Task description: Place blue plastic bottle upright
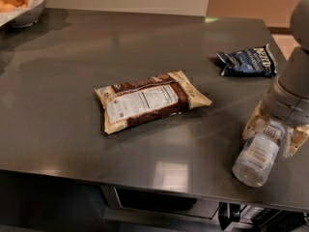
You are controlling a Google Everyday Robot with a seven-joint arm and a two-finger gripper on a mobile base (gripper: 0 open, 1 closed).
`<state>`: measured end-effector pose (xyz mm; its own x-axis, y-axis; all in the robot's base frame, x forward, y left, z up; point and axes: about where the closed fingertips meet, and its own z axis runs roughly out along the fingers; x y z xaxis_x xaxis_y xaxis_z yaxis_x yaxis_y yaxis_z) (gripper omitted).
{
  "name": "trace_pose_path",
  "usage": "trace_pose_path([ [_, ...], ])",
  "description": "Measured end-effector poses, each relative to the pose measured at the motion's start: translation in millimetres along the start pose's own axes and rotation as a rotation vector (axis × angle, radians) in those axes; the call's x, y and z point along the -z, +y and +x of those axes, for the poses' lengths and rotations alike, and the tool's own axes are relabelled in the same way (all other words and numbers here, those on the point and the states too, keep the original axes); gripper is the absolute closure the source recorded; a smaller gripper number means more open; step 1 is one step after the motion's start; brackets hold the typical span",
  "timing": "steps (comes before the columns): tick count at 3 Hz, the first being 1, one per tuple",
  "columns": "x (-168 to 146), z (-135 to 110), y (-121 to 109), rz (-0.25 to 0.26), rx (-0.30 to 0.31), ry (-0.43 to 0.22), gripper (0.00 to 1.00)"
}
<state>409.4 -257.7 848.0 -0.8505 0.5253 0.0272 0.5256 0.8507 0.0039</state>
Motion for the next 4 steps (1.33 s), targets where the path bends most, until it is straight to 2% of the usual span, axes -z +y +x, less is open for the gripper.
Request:
trace_pose_path([
  [1,3.0,0.0,3.5,0.006,0.054,-0.017,0.64],
  [2,14.2,-2.0,15.4,-0.011,0.173,-0.056,0.87],
  [3,32.5,-5.3,32.8,-0.054,0.347,-0.118,1.00],
  [4,48.0,-13.1,46.7,-0.087,0.519,-0.181,1.00],
])
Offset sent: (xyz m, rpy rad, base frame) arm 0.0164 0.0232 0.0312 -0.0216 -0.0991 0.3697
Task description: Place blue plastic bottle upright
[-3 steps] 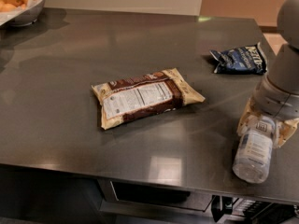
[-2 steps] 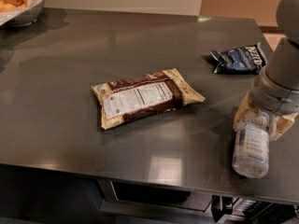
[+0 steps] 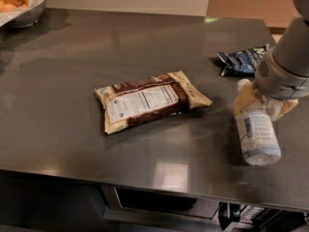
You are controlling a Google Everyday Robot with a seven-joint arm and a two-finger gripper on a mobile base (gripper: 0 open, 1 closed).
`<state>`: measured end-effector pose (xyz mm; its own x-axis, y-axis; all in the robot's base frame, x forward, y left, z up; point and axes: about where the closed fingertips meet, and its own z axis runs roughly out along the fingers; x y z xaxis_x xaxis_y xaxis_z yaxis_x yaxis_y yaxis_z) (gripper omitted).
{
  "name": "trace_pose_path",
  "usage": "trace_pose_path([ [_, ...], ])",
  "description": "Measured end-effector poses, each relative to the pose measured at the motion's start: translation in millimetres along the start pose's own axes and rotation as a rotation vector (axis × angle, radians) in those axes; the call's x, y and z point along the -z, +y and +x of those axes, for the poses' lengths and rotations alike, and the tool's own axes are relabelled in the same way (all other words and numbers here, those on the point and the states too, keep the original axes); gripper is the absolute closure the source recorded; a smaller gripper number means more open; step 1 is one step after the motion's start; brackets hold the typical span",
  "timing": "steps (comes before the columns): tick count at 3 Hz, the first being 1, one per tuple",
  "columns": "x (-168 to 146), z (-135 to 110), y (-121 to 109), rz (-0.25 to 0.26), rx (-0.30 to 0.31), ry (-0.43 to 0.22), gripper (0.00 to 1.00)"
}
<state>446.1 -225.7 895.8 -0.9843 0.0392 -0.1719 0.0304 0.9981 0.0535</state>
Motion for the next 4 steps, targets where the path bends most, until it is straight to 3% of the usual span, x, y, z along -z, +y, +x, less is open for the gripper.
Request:
trace_pose_path([
  [2,30.3,-27.8,16.9,-0.155,0.275,-0.198,1.00],
  [3,41.3,-29.9,27.2,-0.274,0.380,-0.279,1.00],
  [4,49.9,-22.7,38.4,-0.403,0.531,-0.359,1.00],
])
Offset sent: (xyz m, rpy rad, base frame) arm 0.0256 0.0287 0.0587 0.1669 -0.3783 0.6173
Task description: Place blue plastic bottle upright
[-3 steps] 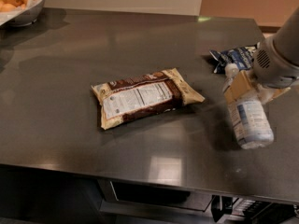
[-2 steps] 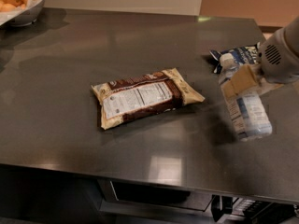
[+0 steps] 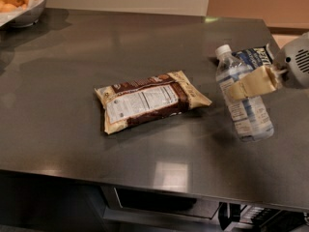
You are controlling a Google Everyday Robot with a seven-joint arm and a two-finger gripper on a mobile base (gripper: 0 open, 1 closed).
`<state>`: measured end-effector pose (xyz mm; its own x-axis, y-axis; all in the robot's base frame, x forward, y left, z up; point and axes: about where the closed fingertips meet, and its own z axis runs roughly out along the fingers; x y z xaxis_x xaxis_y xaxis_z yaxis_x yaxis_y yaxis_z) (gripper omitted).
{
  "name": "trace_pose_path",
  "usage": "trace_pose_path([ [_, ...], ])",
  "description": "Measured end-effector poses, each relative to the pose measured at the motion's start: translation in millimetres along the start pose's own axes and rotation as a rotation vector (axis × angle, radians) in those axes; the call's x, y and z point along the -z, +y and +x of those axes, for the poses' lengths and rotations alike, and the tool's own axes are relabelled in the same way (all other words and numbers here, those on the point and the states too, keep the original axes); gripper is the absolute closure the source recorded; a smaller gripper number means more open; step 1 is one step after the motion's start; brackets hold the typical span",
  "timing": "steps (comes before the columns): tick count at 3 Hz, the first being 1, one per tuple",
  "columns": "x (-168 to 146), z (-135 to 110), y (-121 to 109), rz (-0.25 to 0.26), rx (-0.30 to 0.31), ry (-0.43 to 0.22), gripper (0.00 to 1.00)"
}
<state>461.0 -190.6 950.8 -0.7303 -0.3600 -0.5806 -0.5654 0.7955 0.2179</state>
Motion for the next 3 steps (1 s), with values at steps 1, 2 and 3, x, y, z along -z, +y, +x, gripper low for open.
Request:
trace_pose_path([
  [1,3.2,1.1,9.9,-0.070,0.122,-0.052,1.00],
  [2,4.0,0.6,12.1,-0.069,0.215,-0.058,1.00],
  [3,4.0,0.5,12.2,-0.068,0.215,-0.058,1.00],
])
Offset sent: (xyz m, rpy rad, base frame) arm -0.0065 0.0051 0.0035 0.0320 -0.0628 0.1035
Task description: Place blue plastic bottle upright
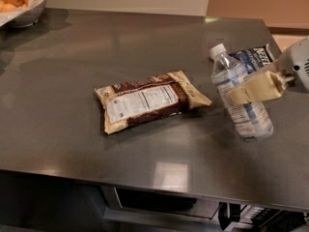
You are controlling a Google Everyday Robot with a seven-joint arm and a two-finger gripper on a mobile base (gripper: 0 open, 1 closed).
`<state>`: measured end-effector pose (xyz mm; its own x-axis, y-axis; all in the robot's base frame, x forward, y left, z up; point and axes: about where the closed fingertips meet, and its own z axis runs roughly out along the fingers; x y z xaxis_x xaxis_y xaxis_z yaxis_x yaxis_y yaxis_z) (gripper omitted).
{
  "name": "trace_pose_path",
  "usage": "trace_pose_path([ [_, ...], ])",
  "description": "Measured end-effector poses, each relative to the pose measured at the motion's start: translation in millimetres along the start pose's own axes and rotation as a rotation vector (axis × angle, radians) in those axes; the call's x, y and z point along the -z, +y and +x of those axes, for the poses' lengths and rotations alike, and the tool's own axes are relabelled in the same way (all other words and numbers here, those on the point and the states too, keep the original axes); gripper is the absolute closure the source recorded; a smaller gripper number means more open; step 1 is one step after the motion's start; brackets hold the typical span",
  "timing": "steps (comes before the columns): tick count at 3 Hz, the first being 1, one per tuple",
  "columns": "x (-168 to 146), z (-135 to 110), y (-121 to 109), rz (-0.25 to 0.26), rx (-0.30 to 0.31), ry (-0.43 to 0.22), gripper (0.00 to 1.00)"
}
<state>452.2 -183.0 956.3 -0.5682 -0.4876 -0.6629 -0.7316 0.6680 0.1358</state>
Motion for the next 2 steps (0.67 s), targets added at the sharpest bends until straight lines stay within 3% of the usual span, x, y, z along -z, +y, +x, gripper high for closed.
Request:
trace_pose_path([
  [1,3.0,-3.3,-2.5,-0.020,0.022,-0.034,1.00],
  [2,4.2,-8.9,-8.0,-0.091,0.051,-0.144,1.00],
])
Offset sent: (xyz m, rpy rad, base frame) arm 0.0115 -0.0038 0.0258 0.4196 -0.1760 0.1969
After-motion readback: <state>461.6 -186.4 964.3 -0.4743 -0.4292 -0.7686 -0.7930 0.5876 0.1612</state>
